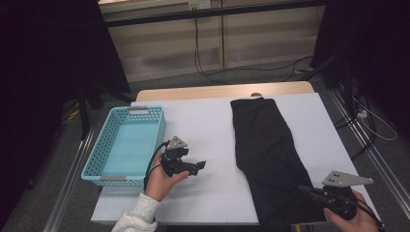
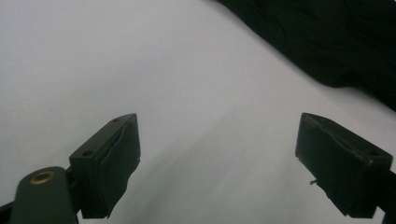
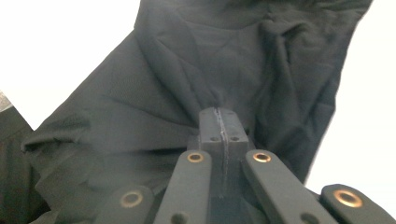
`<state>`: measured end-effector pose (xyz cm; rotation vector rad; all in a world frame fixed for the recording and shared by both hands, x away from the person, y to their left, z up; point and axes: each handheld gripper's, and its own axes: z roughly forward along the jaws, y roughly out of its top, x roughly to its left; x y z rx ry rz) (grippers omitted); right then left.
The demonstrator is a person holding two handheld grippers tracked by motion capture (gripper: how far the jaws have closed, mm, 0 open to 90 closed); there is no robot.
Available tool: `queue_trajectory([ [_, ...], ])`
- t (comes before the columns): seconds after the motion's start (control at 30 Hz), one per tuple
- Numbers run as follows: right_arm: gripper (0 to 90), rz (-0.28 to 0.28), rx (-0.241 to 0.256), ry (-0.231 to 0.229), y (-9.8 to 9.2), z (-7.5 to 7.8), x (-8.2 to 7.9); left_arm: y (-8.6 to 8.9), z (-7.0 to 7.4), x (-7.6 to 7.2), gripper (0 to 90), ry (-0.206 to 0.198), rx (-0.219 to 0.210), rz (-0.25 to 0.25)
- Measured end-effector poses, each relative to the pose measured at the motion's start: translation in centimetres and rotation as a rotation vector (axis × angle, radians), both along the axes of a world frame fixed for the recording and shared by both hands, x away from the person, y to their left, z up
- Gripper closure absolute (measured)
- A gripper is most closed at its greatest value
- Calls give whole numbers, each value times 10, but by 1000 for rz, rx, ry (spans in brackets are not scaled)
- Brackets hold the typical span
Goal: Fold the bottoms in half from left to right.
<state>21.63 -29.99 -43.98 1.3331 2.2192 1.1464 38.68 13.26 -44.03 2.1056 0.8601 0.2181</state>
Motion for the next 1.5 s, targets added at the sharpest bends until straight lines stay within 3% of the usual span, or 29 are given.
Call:
queue_trajectory([
  [0.2,900,-38,-9,25,-14,-5,-3,-1,0,0,140,0,2,-1],
  [0.4,826,-59,-37,27,-7,-6,3,-2,-1,-1,140,6,8,-4],
  [0.57,824,-77,-29,14,-8,-2,10,0,-2,0,139,5,15,2],
  [0.77,698,-77,-30,-23,8,3,30,-1,-2,-1,140,0,16,3],
  [1.0,513,-126,-20,-35,25,7,57,4,-3,-1,139,4,16,11],
  [1.3,324,-132,-14,-36,53,4,90,7,0,-3,139,-4,11,6],
  [1.4,222,-157,0,-36,58,4,102,8,0,-3,138,0,10,7],
  [1.5,186,-174,-9,-32,61,5,112,7,-1,-3,138,0,9,7],
])
